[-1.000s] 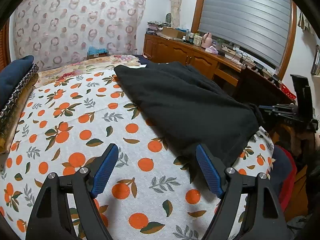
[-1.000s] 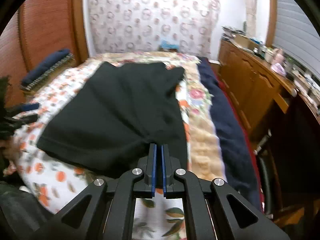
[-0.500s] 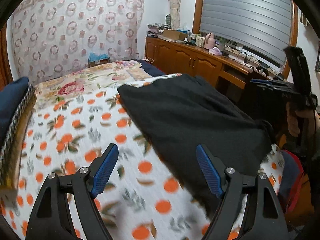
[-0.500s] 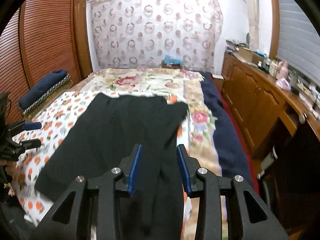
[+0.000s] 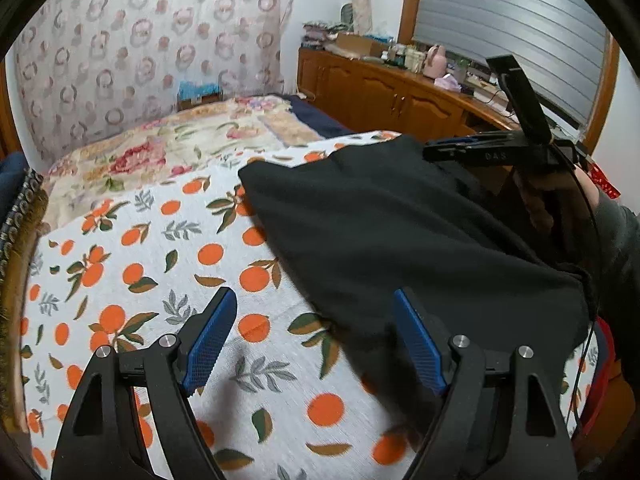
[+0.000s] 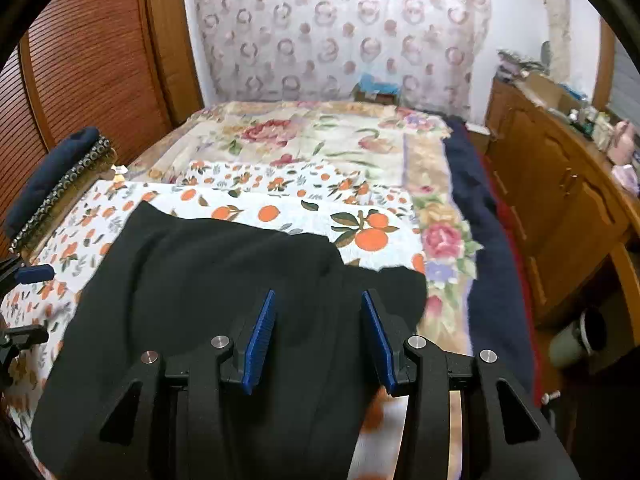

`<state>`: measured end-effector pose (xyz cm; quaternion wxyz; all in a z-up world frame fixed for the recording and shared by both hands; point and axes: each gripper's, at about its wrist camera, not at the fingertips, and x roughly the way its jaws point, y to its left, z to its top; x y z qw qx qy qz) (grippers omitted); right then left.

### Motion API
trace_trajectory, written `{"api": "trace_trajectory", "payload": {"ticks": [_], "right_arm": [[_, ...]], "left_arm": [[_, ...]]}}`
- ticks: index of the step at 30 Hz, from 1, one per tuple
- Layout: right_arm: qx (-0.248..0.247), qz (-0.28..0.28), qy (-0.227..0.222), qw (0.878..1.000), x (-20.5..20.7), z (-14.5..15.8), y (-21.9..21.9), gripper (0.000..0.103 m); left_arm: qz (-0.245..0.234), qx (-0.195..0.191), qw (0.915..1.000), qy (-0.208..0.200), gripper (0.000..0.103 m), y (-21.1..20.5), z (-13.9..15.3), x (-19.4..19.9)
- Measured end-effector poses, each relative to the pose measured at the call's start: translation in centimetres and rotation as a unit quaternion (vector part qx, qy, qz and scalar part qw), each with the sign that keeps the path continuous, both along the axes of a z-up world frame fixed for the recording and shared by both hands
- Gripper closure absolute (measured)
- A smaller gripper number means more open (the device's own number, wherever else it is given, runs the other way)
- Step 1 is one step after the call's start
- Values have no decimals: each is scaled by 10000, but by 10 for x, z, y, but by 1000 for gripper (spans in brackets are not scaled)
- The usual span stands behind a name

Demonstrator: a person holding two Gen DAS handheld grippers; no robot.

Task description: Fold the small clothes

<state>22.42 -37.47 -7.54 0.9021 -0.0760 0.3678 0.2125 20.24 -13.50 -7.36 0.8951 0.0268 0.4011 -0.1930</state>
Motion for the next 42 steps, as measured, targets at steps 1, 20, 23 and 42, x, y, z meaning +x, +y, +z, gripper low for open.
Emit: {"api": "trace_trajectory", "payload": {"ticks": [1,20,23,42], "right_arm": [[18,42,46,10000,6,0,3,57],[131,-669,-819,9943,10,48,-32,99],[-156,-559,-395,9975,16,36,-25,96],[-168,-396,-519,9977,-167,28,-27,50]], "left_arm": [[2,5,10000,32,22,0,-2,1],[-59,-114,9998,132,22,-6,-5,-10],[-72,-139,9998,116,22,-7,-3,-19],[-328,-38,9992,-212,22,-15,15,-90]]}}
